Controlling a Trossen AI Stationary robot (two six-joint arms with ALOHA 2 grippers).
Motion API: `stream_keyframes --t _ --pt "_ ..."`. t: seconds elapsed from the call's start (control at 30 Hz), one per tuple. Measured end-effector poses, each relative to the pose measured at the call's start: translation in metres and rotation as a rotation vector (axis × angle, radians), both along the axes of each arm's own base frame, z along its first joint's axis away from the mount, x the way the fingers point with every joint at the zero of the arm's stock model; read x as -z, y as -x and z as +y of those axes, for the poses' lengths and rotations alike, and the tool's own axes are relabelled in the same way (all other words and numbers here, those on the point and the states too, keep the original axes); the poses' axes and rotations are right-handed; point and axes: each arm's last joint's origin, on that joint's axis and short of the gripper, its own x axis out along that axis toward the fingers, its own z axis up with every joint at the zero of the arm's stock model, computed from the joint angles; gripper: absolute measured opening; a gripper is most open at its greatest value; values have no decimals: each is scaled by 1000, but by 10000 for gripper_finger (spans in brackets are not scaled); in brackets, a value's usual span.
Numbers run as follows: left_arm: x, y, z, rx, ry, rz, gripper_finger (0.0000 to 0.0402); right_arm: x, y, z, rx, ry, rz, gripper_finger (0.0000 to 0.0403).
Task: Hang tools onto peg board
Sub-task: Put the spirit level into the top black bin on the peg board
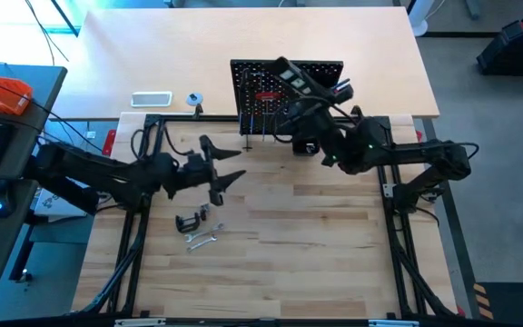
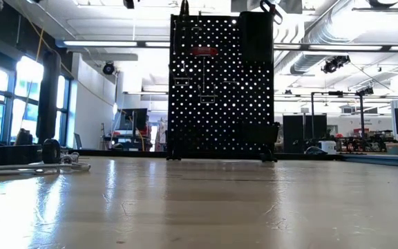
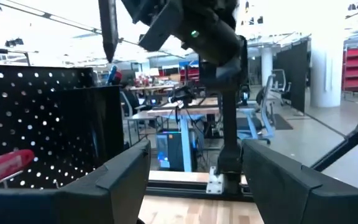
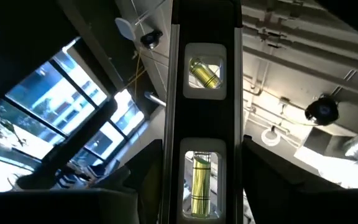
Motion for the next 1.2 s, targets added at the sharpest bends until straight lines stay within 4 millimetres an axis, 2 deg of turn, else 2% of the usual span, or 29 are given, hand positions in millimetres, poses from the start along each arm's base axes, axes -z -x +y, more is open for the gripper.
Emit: stream_keyframes --t 0.27,0.47,0.63,0.77,0.97,1.2 --pt "-1 1 -1 -30 -29 7 243 -8 -3 41 -142 -47 24 170" --pt "-13 8 -2 -38 -64 -85 243 -7 -2 66 -131 -148 46 170" --pt "-24 12 -6 -38 -86 -203 243 11 -11 72 -133 -297 157 170" --pt "-22 9 -6 -72 -72 -210 243 29 -23 74 -124 -386 207 170" --pt "-14 1 -4 -169 -3 -194 243 58 -48 79 -99 -388 262 170" --pt "-13 -3 -2 -251 31 -246 243 83 -67 82 -77 -392 281 170"
